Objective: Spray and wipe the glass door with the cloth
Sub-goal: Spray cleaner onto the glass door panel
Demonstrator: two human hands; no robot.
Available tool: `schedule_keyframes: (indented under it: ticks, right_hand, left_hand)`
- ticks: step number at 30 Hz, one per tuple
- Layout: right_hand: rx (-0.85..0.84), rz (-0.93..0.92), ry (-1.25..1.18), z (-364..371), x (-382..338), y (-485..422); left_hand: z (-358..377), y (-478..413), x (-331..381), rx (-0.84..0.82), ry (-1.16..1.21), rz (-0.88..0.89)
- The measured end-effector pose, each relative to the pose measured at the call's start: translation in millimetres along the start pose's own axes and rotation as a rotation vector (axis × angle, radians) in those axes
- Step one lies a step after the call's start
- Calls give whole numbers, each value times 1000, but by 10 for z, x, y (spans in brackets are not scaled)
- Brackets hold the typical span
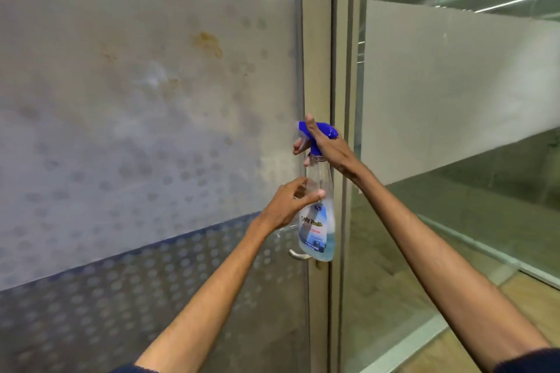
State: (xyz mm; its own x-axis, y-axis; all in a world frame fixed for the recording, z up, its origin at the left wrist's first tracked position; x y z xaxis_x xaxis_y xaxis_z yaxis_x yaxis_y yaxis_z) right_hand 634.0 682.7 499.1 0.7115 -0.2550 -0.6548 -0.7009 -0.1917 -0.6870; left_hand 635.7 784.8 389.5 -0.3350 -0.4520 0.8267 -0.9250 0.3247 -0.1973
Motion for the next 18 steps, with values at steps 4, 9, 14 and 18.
schedule_keyframes:
  ticks: [4, 9, 14, 18]
  right_hand:
    - [25, 84, 46, -194, 142, 349]
    - [130, 183, 133, -572, 208, 882]
    - [230, 298, 174, -919, 215, 1522]
    - [304, 367, 202, -1150, 83, 2131]
  left_hand:
    - [479, 47, -56, -173, 32, -16]
    - [1091, 107, -89, -300, -135, 44]
    - [1628, 346, 92, -372, -154, 139]
    - [2157, 595, 223, -408, -143, 222]
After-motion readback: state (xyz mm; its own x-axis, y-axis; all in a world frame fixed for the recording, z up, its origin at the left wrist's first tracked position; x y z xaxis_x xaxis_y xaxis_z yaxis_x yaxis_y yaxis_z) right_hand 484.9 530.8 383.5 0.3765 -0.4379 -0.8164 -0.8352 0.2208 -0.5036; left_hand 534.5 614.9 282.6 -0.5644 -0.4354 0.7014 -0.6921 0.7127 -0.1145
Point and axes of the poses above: each hand's wrist, its own y-axis away from the middle knuckle, its own z-axis out of the palm, x = y × z, the point moved 8 cm from there along -y, towards the middle knuckle, and after that the axes turned 13 degrees about -z, right-handed, at the moved point
